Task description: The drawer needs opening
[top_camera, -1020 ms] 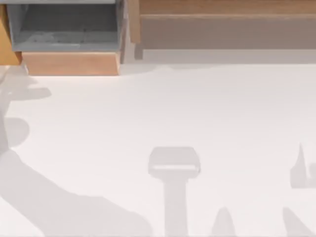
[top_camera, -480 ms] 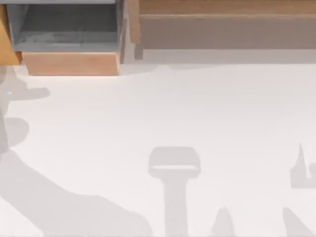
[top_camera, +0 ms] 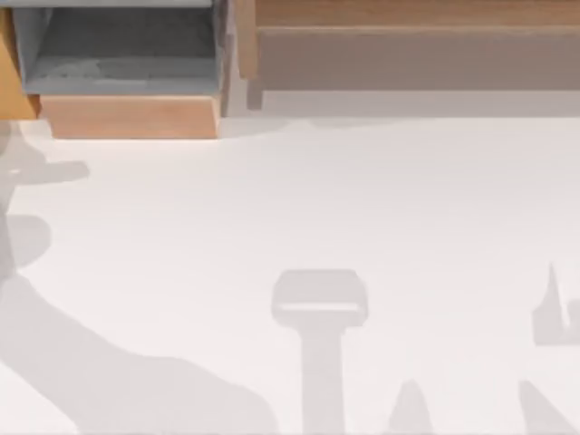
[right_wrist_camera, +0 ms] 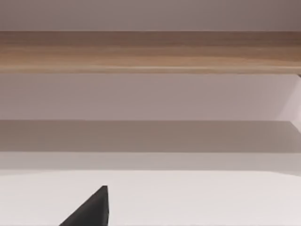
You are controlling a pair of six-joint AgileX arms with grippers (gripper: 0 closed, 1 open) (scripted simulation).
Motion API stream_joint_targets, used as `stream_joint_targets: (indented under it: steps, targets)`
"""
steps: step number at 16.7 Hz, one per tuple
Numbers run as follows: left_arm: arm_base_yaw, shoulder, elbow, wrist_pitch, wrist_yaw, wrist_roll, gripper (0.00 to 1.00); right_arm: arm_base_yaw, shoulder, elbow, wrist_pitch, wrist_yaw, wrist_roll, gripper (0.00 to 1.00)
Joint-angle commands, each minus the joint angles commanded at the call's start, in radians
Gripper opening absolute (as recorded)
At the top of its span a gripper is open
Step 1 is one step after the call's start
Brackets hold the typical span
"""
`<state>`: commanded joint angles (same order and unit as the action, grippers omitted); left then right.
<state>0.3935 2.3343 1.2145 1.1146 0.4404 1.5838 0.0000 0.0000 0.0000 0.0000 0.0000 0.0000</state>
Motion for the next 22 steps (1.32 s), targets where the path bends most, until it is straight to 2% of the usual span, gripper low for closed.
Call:
stream_joint_targets:
  steps: [4, 10, 17, 22]
  targets:
    - [0.02, -0.019, -0.042, 0.021, 0.015, -0.006, 0.0, 0.0, 0.0, 0.0, 0.0, 0.0, 0.0, 1.0]
    - [0.061, -0.103, -0.26, 0.123, 0.061, -0.002, 0.0, 0.0, 0.0, 0.0, 0.0, 0.0, 0.0, 1.0]
    - [0.074, -0.119, -0.293, 0.145, 0.075, -0.003, 0.0, 0.0, 0.0, 0.0, 0.0, 0.0, 0.0, 1.0]
    - [0.132, -0.188, -0.452, 0.23, 0.134, 0.0, 0.0, 0.0, 0.0, 0.0, 0.0, 0.0, 0.0, 1.0]
